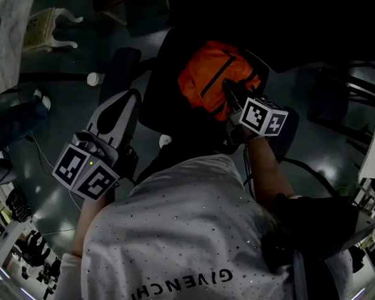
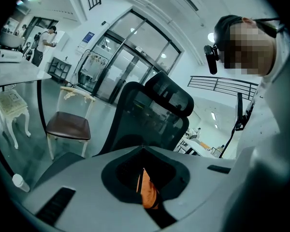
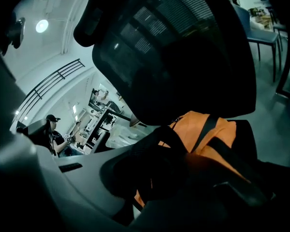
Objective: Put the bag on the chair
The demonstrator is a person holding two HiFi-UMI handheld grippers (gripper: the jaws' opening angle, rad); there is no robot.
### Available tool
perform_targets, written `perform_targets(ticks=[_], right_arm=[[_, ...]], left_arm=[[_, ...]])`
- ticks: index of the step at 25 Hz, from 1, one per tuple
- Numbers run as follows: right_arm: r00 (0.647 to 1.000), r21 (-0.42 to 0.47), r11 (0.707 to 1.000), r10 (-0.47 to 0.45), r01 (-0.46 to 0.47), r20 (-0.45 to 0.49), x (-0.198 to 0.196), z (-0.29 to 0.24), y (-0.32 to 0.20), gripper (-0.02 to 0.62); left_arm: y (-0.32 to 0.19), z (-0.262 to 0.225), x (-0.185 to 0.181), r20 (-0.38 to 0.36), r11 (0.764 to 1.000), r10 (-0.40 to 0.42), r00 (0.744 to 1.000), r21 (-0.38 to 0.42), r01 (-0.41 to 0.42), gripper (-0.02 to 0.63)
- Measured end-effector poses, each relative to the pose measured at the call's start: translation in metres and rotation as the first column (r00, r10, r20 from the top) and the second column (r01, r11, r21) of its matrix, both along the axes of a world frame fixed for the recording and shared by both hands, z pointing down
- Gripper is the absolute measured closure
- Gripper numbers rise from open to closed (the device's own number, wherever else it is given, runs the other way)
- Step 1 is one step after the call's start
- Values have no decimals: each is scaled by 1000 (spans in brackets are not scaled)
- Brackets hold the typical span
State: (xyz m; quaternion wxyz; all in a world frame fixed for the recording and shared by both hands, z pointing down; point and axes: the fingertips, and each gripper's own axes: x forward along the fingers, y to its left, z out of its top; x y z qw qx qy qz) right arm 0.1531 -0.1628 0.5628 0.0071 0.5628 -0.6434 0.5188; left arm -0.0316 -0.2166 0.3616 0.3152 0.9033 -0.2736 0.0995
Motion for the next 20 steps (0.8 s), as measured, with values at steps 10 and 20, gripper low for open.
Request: perform_targets(ticks=[10,20], right_arm=[[995,-76,993,-93,90,-33,2,22,22,597],[990,-197,975,-120,103,-78,14,53,52,595]], left_arm=[[5,5,17,-13,999,23,1000,-35,-24,606],[12,11,16,5,996,-5,1000,-87,5,606]])
